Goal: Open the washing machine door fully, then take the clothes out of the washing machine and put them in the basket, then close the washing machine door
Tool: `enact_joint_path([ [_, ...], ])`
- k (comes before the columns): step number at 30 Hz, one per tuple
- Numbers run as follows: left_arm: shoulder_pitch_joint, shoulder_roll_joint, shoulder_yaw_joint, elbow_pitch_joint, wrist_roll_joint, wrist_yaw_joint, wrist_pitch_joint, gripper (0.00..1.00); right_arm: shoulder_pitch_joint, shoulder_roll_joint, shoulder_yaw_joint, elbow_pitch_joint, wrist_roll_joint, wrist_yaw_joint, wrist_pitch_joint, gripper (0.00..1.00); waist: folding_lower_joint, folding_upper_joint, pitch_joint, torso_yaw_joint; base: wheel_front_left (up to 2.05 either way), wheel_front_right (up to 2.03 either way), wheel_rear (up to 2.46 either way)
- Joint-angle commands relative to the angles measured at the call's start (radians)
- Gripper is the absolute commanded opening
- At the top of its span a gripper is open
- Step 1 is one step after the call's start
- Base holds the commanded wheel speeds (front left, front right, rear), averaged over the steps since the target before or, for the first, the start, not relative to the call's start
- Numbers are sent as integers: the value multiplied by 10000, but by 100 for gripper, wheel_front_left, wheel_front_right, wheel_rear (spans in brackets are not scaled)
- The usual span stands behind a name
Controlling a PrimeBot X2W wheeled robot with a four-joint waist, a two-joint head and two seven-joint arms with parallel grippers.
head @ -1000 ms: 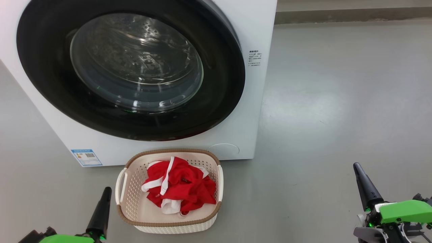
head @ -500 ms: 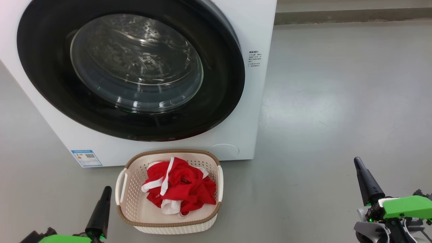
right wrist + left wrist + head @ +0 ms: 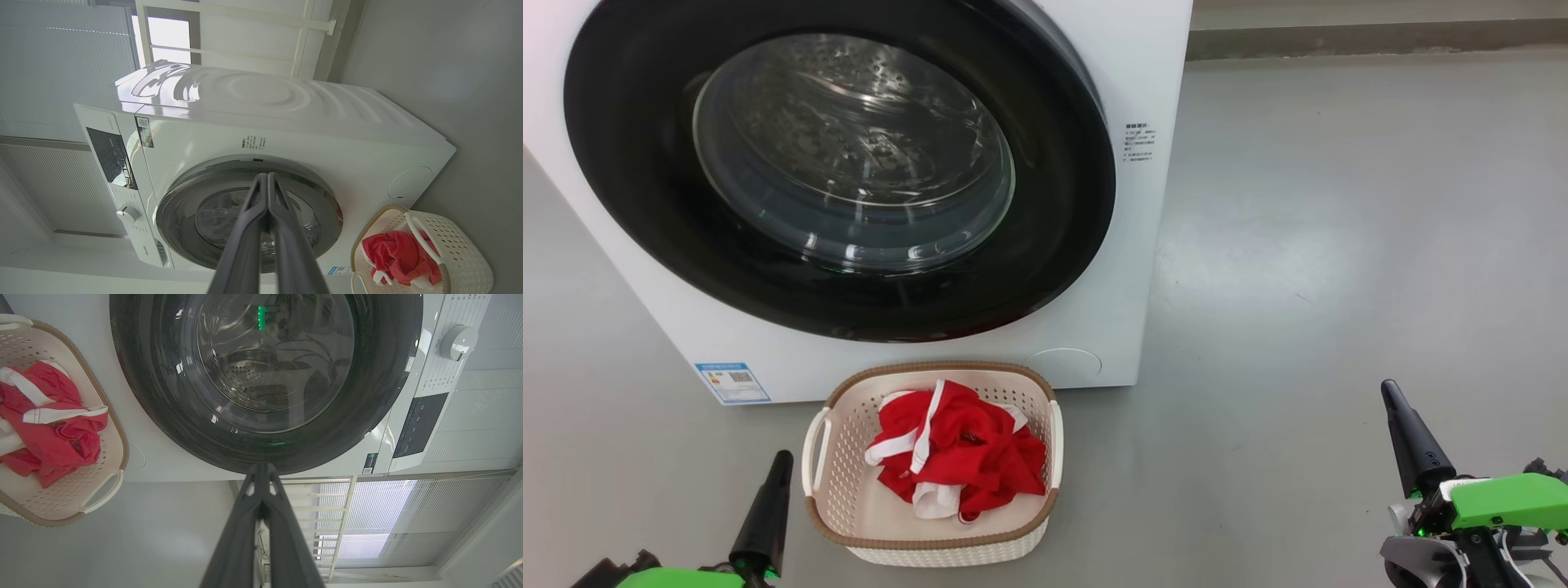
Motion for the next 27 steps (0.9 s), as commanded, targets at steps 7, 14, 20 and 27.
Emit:
enact_joint_path([
  [7,-444,78,371,-269,-95,4,43,0,-439,-170,205,-298,26,-4,70,0,0,0,0,0,0,0,0],
  [14,-444,78,371,-269,-95,4,43,0,-439,-170,205,-298,26,-4,70,0,0,0,0,0,0,0,0],
  [20,-444,78,371,-270,-95,4,43,0,-439,-170,204,-298,26,-4,70,0,0,0,0,0,0,0,0],
  [27,-444,78,371,-270,-95,4,43,0,-439,-170,204,-298,26,-4,70,0,0,0,0,0,0,0,0],
])
